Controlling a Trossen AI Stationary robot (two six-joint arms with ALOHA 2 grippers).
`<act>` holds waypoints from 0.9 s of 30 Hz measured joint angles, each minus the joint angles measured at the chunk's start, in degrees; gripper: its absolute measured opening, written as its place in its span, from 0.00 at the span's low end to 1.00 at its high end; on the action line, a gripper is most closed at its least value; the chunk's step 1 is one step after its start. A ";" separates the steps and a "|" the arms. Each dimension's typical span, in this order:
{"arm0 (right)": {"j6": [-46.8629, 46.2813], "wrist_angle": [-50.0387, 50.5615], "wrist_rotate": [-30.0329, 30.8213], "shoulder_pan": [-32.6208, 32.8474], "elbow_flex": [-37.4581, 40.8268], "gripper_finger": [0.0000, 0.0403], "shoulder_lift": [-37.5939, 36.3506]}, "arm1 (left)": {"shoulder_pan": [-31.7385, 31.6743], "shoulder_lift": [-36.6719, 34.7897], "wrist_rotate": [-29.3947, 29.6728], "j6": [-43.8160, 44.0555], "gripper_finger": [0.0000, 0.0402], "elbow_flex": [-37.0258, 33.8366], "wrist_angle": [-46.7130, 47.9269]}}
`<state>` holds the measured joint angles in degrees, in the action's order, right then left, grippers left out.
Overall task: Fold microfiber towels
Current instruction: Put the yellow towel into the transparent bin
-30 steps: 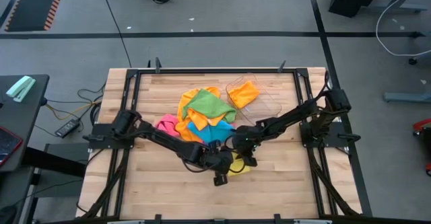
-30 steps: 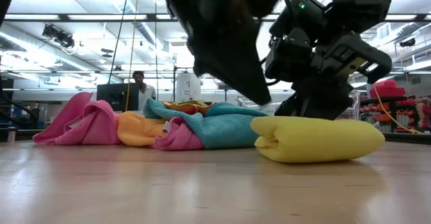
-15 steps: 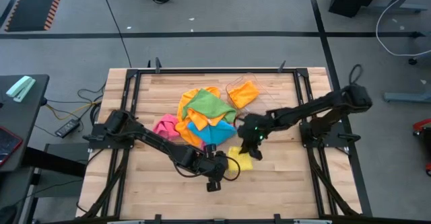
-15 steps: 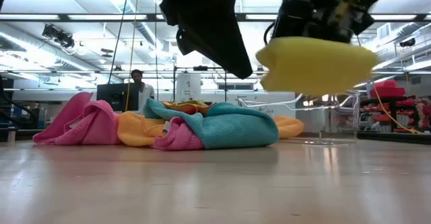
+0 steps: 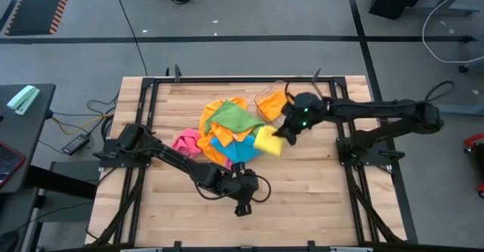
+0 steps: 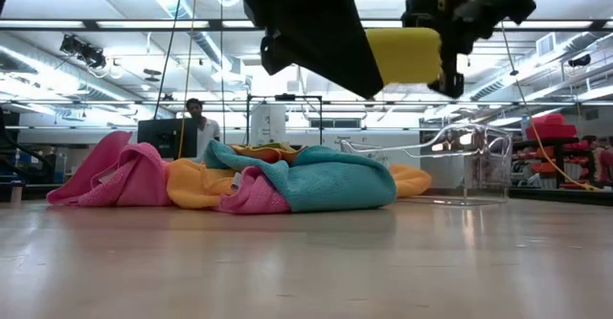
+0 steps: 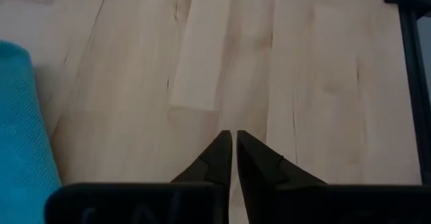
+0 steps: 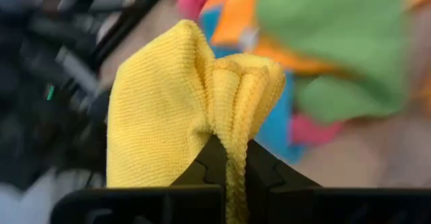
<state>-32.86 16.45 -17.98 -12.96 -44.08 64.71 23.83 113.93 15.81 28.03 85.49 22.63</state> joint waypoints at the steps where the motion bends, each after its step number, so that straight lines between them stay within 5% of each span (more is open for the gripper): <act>1: -0.25 0.75 2.15 -0.74 -0.57 0.05 -0.86 | 0.00 0.00 0.00 0.00 0.07 0.00 -0.10; 4: 0.46 3.72 6.99 -3.74 -1.69 0.05 -2.45 | 0.00 0.00 0.00 0.00 0.04 0.00 -0.61; 16: 9.91 21.13 7.88 -18.95 -2.53 0.05 3.23 | -1.24 0.00 0.00 5.67 0.08 0.00 -2.71; 27: 4.44 24.09 13.49 -15.69 -2.53 0.05 10.70 | -4.37 -5.75 -1.64 -14.71 0.04 0.07 3.43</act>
<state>-28.43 40.54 -4.49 -28.64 -46.61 75.41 19.46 108.18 14.18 13.32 85.56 26.06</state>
